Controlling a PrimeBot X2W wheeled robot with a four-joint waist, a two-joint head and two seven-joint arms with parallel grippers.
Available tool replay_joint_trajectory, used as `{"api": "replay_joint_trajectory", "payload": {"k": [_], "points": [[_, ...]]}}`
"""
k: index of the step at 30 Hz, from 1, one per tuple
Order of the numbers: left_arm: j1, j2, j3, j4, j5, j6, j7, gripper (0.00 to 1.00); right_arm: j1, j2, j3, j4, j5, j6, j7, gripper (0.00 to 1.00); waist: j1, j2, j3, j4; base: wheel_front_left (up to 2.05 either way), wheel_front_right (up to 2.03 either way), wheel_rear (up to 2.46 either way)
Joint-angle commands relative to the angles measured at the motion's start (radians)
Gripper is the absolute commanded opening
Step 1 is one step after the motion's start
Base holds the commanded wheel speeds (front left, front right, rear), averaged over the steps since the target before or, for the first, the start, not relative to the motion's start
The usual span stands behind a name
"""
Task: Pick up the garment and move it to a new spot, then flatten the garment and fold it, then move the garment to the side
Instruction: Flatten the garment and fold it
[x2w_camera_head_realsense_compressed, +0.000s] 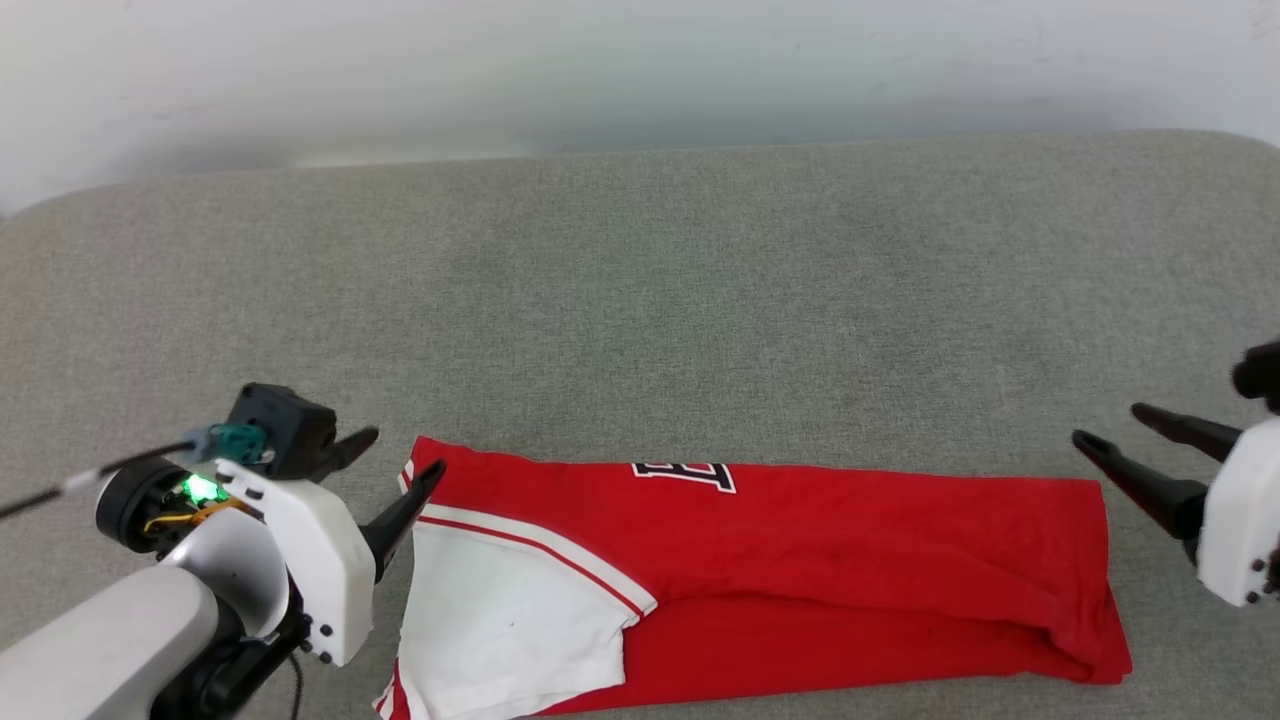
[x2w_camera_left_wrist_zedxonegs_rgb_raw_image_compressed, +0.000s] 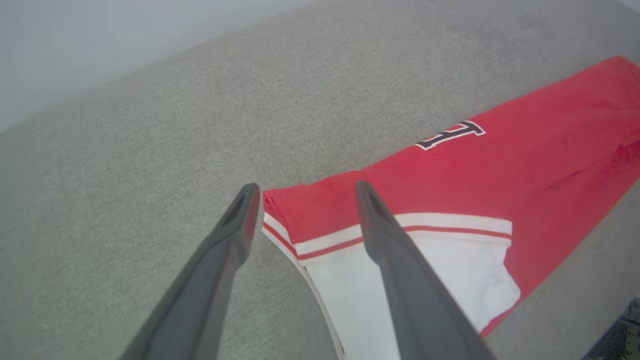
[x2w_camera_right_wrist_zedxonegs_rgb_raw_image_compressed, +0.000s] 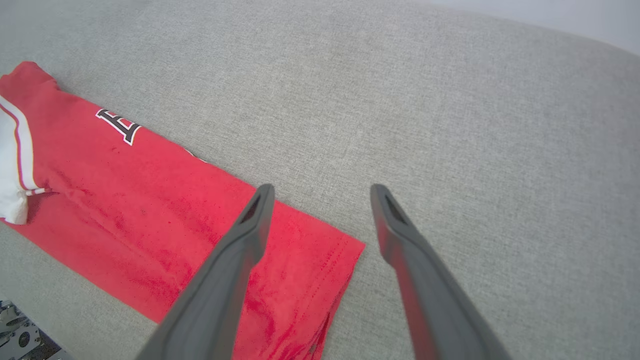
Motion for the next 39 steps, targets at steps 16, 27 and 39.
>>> {"api": "replay_joint_trajectory", "payload": {"k": [16, 27, 39], "points": [[0.19, -0.161, 0.221, 0.107, 0.184, 0.286, -0.432, 1.0, 0.236, 0.082, -0.24, 0.106, 0.151, -0.001, 0.048, 1.0, 0.0001, 0.0, 0.029, 0.011, 0.0, 0.0, 0.0], [0.409, -0.393, 0.555, 0.057, 0.458, 0.291, -0.433, 1.0, 0.302, 0.182, -0.263, 0.182, 0.208, -0.001, 0.109, 1.0, 0.0001, 0.0, 0.049, 0.04, 0.0, 0.0, 0.0], [0.587, -0.661, 0.796, -0.009, 0.713, 0.189, -0.433, 1.0, 0.326, 0.284, -0.169, 0.139, 0.231, 0.001, 0.164, 1.0, 0.0001, 0.0, 0.051, 0.062, 0.0, 0.0, 0.0]]}}
